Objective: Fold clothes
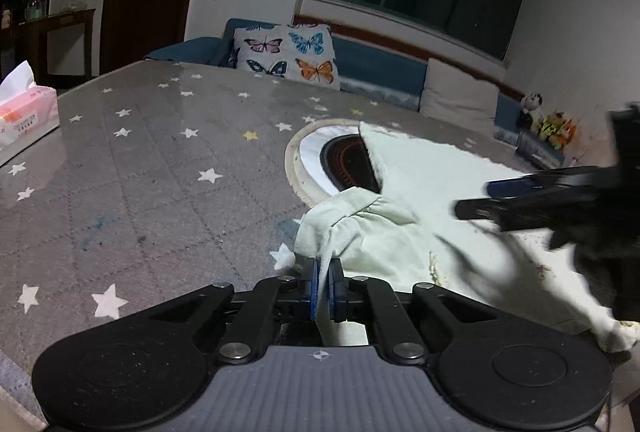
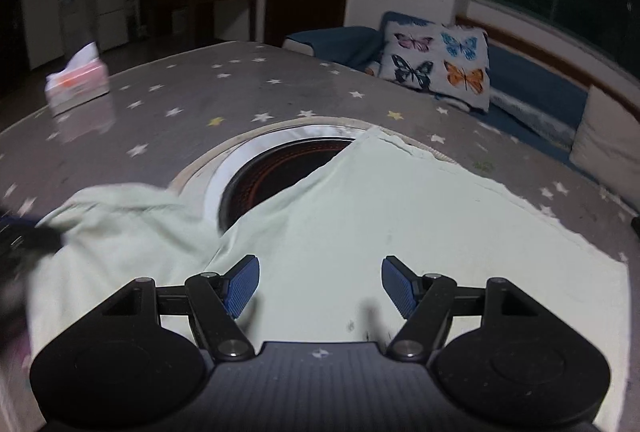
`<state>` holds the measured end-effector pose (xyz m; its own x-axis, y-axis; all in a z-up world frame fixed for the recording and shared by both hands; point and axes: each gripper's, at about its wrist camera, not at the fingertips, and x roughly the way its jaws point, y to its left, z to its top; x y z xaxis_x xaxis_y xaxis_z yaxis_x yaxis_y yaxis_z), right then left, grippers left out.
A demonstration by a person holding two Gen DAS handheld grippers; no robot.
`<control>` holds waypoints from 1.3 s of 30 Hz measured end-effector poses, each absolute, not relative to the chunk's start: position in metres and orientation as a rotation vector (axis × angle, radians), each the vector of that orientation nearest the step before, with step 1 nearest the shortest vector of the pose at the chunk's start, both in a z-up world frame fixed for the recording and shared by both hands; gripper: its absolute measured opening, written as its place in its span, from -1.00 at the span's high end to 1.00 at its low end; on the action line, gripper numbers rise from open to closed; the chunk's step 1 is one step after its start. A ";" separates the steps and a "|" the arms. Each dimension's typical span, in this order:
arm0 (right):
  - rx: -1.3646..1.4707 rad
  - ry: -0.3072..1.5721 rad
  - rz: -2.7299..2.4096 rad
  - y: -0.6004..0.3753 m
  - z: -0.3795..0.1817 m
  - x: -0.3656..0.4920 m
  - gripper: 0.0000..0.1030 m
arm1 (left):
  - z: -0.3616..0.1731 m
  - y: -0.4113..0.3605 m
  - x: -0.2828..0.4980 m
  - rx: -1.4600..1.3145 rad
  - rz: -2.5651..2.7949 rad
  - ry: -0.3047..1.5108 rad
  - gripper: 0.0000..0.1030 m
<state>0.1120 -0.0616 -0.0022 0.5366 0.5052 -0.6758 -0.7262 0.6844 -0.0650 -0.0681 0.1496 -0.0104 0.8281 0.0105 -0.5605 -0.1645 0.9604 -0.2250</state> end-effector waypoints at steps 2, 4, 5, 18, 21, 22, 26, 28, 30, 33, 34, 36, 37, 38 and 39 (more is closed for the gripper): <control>-0.339 0.705 0.748 -0.052 -0.010 0.123 -0.35 | -0.010 0.148 -0.068 -0.270 0.091 0.590 0.89; -0.334 0.730 0.750 -0.041 -0.019 0.130 -0.35 | -0.011 0.148 -0.068 -0.276 0.093 0.592 0.89; -0.336 0.741 0.753 -0.035 -0.023 0.133 -0.35 | -0.012 0.149 -0.068 -0.282 0.094 0.596 0.89; -0.319 0.741 0.799 -0.041 -0.002 0.120 -0.36 | -0.011 0.151 -0.073 -0.281 0.112 0.616 0.02; -0.402 0.735 0.806 -0.056 0.006 0.107 -0.45 | -0.014 0.151 -0.071 -0.288 0.118 0.628 -0.04; -0.440 0.731 0.807 -0.060 0.007 0.098 -0.48 | -0.015 0.151 -0.070 -0.293 0.123 0.631 -0.04; -0.530 0.723 0.840 -0.069 0.005 0.067 -0.55 | -0.018 0.154 -0.071 -0.315 0.163 0.633 -0.10; -0.550 0.716 0.860 -0.069 0.001 0.052 -0.57 | -0.019 0.155 -0.070 -0.325 0.169 0.633 -0.12; -0.563 0.699 0.875 -0.069 -0.003 0.039 -0.57 | -0.020 0.155 -0.069 -0.327 0.172 0.635 -0.11; -0.585 0.660 0.880 -0.064 -0.007 0.023 -0.57 | -0.022 0.152 -0.067 -0.322 0.172 0.638 -0.08; -0.589 0.644 0.876 -0.062 -0.008 0.019 -0.57 | -0.023 0.152 -0.066 -0.322 0.170 0.639 -0.02; -0.588 0.615 0.870 -0.060 -0.006 0.011 -0.57 | -0.023 0.152 -0.066 -0.329 0.161 0.640 0.11; -0.584 0.606 0.869 -0.059 -0.006 0.009 -0.57 | -0.023 0.151 -0.066 -0.333 0.157 0.641 0.17; -0.578 0.602 0.869 -0.058 -0.006 0.008 -0.57 | -0.023 0.151 -0.066 -0.337 0.153 0.642 0.22; -0.571 0.598 0.868 -0.056 -0.005 0.007 -0.57 | -0.023 0.151 -0.066 -0.341 0.148 0.642 0.32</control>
<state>0.0066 -0.0563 -0.0054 0.5080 0.5227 -0.6846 -0.8257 0.5220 -0.2141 -0.0656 0.1515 -0.0230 0.7925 0.0306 -0.6091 -0.2398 0.9339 -0.2652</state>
